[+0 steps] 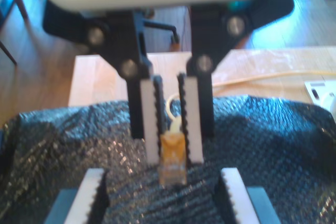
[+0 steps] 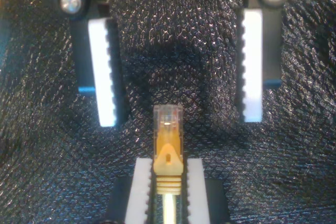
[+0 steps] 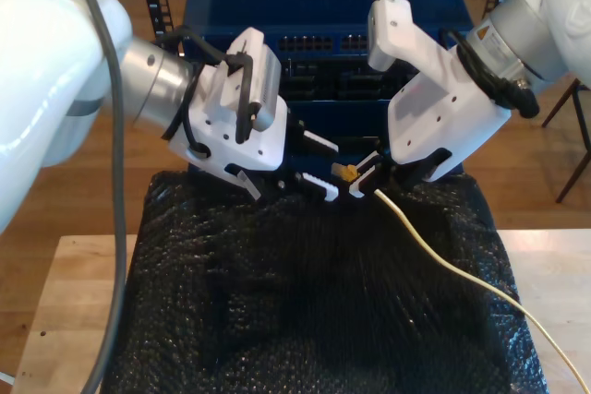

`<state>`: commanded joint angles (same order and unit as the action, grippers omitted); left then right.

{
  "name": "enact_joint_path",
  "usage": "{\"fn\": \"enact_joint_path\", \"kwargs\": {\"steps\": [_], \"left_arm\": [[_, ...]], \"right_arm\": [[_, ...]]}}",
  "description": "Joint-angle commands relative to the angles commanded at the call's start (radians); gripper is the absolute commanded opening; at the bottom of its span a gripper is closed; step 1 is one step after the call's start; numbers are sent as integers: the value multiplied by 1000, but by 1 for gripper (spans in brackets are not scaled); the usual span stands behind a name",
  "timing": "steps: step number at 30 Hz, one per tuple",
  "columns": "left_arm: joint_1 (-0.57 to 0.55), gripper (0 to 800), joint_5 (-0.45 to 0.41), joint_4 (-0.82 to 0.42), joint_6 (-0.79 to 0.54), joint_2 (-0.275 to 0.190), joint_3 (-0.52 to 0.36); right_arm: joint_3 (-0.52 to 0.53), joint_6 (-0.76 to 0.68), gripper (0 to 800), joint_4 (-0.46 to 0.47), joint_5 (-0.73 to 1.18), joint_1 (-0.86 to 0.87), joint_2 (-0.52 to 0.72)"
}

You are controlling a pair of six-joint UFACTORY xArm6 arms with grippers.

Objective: Grab the cable and plug it in

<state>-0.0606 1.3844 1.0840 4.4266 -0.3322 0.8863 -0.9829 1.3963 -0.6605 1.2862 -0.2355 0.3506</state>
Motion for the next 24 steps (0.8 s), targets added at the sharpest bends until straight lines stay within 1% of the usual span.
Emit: {"fn": "enact_joint_path", "kwargs": {"steps": [6,13,18,22,24], "left_arm": [[0,494,2,17,-18,-2,-5],[0,489,9,15,-18,-2,-6],[0,441,9,15,-18,-2,-14],[-2,375,11,17,-18,-2,-15],[0,367,11,17,-18,-2,-18]], "right_arm": [[-2,0,6,-9,21,0,2],[-11,0,6,-9,25,0,2],[-9,0,6,-11,25,0,2],[-9,0,6,-11,25,0,2],[-9,0,6,-11,25,0,2]]}}
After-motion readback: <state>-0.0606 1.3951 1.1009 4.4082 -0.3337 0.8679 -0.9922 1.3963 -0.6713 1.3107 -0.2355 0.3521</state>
